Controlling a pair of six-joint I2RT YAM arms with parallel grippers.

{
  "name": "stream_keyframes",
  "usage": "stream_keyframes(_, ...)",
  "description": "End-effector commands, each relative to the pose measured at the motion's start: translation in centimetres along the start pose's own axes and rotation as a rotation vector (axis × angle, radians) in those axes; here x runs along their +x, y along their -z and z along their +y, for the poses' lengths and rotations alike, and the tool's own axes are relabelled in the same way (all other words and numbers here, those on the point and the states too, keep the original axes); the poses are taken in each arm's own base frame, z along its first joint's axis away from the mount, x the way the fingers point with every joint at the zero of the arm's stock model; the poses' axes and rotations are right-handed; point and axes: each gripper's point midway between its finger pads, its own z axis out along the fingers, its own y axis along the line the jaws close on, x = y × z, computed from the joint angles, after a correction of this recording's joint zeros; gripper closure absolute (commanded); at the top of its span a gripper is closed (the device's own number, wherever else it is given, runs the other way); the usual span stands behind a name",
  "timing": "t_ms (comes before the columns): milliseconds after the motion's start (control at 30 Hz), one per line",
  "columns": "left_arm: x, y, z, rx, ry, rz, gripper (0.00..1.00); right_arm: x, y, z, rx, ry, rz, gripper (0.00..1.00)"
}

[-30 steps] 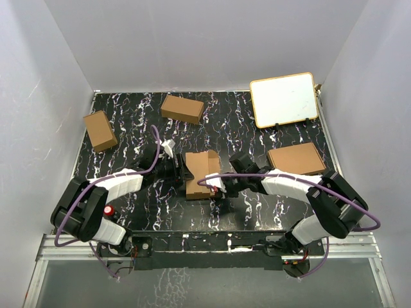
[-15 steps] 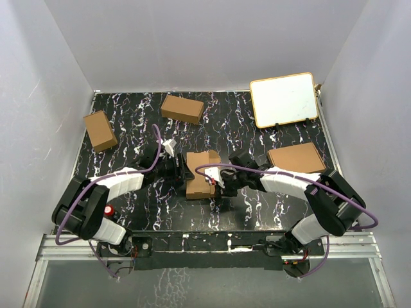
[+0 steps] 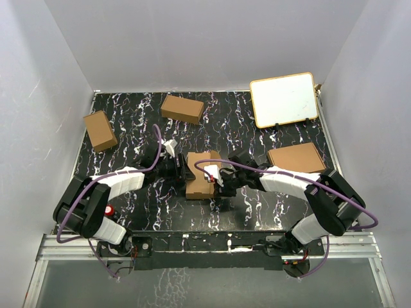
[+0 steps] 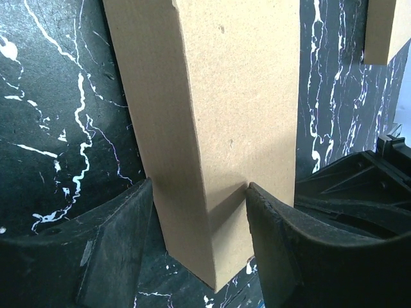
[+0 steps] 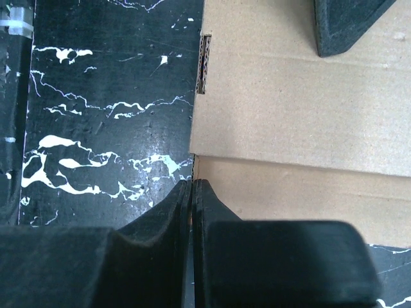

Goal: Fold the paper box

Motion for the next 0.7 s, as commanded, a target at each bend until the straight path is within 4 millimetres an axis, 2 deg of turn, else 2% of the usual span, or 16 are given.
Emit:
stream_keyframes(0,0.5,-0.2,-0.5,0.003,-0.009,0.032,0.43,-4.2,-0.2,-1.8,0.027,0.069,-0.102,0.92)
stream_keyframes(267,0.6,-0.7,-1.0,0.000,-0.016,0.040,0.43,-4.9,-0.6,-1.6,0.024,0.052,-0.102,0.92)
stream_keyframes(667,1.0,-1.4,-1.4,0.002,-0.024,0.053,0.43,-5.5,-0.8,-2.5,0.068,-0.022,-0.104,0.92)
